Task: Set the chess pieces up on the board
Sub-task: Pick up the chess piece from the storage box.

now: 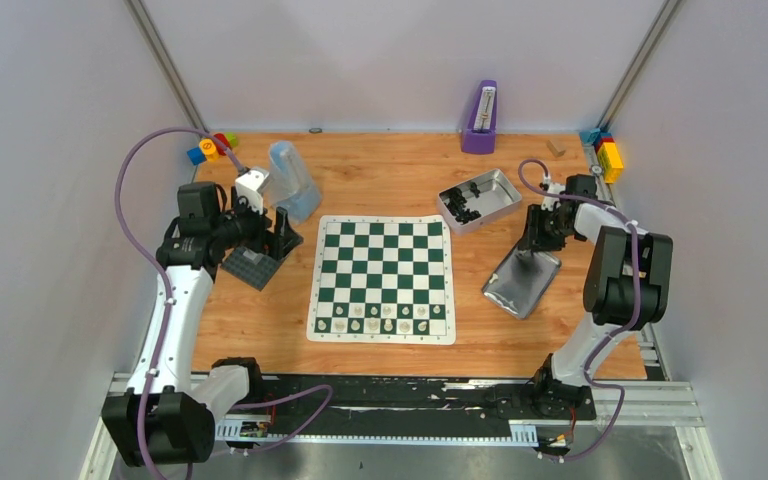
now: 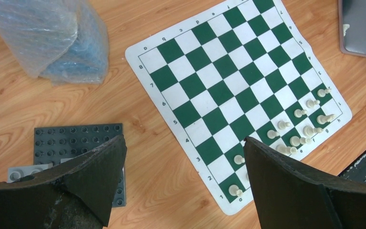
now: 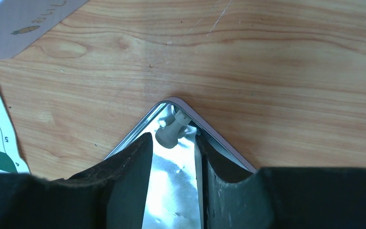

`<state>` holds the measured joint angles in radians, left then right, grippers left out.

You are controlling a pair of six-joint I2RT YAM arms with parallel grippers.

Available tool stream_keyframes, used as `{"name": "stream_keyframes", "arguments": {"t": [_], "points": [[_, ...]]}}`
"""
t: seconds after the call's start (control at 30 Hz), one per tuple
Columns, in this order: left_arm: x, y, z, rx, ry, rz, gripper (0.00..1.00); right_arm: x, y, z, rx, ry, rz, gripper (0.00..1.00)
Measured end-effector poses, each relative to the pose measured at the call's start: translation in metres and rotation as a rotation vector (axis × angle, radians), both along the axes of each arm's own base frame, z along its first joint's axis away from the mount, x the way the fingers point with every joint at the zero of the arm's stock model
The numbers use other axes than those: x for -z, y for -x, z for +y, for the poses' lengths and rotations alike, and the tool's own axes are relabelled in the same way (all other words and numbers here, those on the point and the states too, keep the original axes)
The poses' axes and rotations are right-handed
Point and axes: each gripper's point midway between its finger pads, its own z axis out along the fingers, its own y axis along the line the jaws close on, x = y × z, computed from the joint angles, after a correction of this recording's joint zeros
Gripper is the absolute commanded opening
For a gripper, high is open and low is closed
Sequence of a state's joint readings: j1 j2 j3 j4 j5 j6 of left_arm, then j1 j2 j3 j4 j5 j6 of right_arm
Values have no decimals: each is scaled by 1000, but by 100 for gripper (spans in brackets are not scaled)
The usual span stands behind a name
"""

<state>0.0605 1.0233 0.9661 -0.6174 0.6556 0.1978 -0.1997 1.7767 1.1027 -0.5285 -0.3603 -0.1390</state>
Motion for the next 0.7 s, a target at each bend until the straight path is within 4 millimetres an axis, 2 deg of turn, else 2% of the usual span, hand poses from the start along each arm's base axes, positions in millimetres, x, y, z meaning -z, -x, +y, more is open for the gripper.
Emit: {"name": "stream_keyframes", "arguments": {"t": [0.4,0.7], "points": [[4,1,-1,10,0,3,100,4,-4,0,-3,-6,-2,32],[4,1,-3,21,2,0,100,5,-2,-3,-4,14,3,22]]}}
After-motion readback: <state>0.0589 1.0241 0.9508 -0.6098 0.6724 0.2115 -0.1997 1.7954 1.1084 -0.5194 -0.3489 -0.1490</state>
